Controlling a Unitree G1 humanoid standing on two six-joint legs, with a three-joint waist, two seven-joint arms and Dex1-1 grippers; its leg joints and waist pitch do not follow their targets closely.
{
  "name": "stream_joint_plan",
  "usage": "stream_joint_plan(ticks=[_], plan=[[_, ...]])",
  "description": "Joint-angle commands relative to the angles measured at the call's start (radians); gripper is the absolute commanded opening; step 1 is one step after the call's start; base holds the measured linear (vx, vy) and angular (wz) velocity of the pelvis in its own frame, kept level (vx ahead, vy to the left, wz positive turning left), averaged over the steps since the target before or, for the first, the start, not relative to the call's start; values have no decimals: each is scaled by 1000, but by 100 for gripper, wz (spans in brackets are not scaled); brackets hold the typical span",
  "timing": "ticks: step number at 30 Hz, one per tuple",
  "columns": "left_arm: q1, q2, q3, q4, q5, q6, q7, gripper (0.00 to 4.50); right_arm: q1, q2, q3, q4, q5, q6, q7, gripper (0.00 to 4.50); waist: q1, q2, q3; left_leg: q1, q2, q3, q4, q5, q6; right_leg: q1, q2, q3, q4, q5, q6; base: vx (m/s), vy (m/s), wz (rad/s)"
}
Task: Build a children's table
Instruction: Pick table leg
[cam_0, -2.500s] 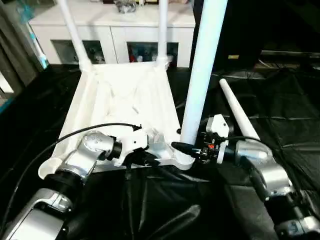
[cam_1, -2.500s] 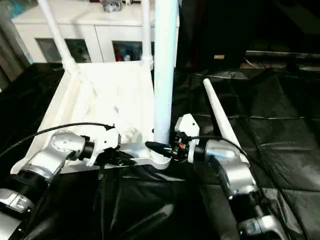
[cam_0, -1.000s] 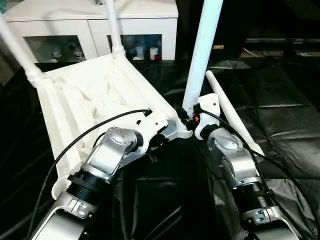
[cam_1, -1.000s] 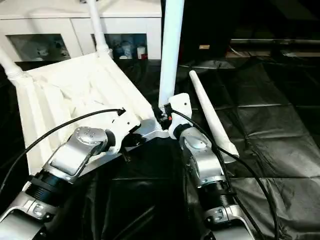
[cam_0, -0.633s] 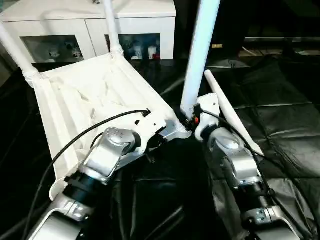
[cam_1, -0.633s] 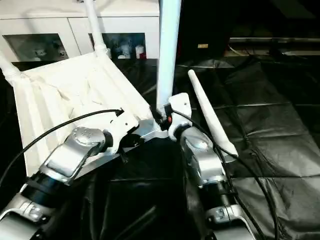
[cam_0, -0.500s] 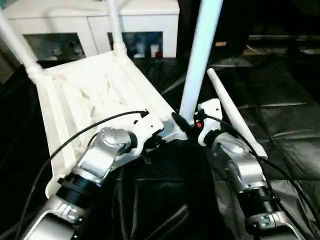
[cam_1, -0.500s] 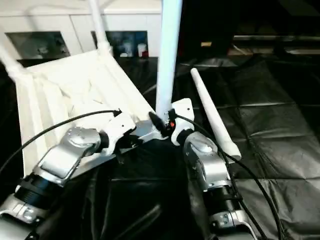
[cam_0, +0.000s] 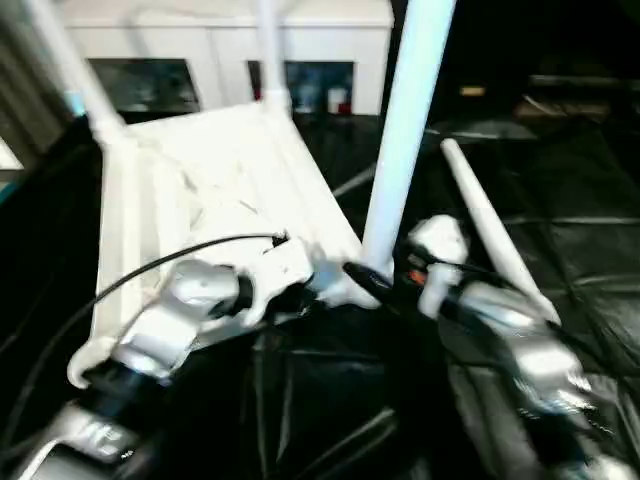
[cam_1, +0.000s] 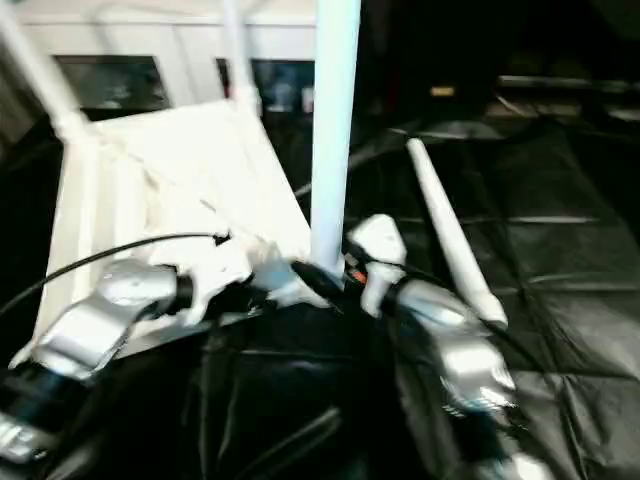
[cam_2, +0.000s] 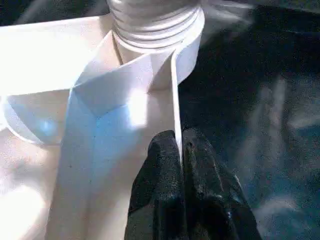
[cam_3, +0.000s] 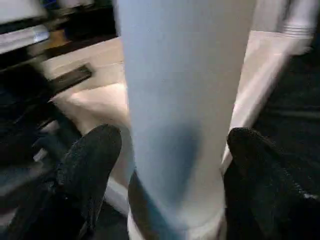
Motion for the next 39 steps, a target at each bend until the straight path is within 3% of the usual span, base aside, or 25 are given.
stream_joint_plan(ticks=[1, 9, 15, 20, 27, 36, 39], plan=[[-15, -9, 9, -65, -51, -62, -44, 0, 19, -25, 7, -58, 28, 25, 55, 390, -1, -3, -85, 35, 68, -33, -54, -107, 85, 53, -86, 49, -57, 38, -251, 0, 0, 0], [-14, 12, 12, -35, -71, -107, -97, 0, 64, -108, 28, -120, 64, 59, 154, 390, 11, -7, -82, 31, 64, -32, -50, -146, 58, 47, -89, 53, -65, -77, -229, 0, 0, 0], [-16, 20, 10, -22, -73, -126, -115, 0, 68, -122, 43, -115, 50, 64, 172, 390, 12, -6, -87, 29, 61, -33, -46, -138, 57, 46, -87, 52, -62, -76, -226, 0, 0, 0], [-21, 27, 5, -1, -61, -148, -129, 0, 51, -135, 68, -67, -8, 43, 149, 353, 13, -6, -91, 29, 61, -33, -43, -116, 64, 46, -86, 50, -57, -42, -234, 0, 0, 0], [-26, 19, 5, 20, -50, -164, -127, 0, 36, -127, 86, -41, -30, 23, 140, 275, 12, -7, -90, 27, 60, -33, -40, -118, 70, 48, -86, 50, -56, -45, -236, 0, 0, 0], [-27, -9, 9, 65, -34, -172, -75, 0, 49, -87, 91, 14, -40, 4, 114, 221, 7, -10, -86, 30, 60, -32, -42, -148, 61, 44, -85, 51, -64, -97, -233, 0, 0, 0], [-43, -39, 15, 118, -5, -168, -5, 0, 62, -45, 76, 50, -32, 7, 69, 216, 6, -8, -82, 33, 61, -32, -45, -186, 45, 39, -87, 51, -71, -159, -224, 0, 0, 0]])
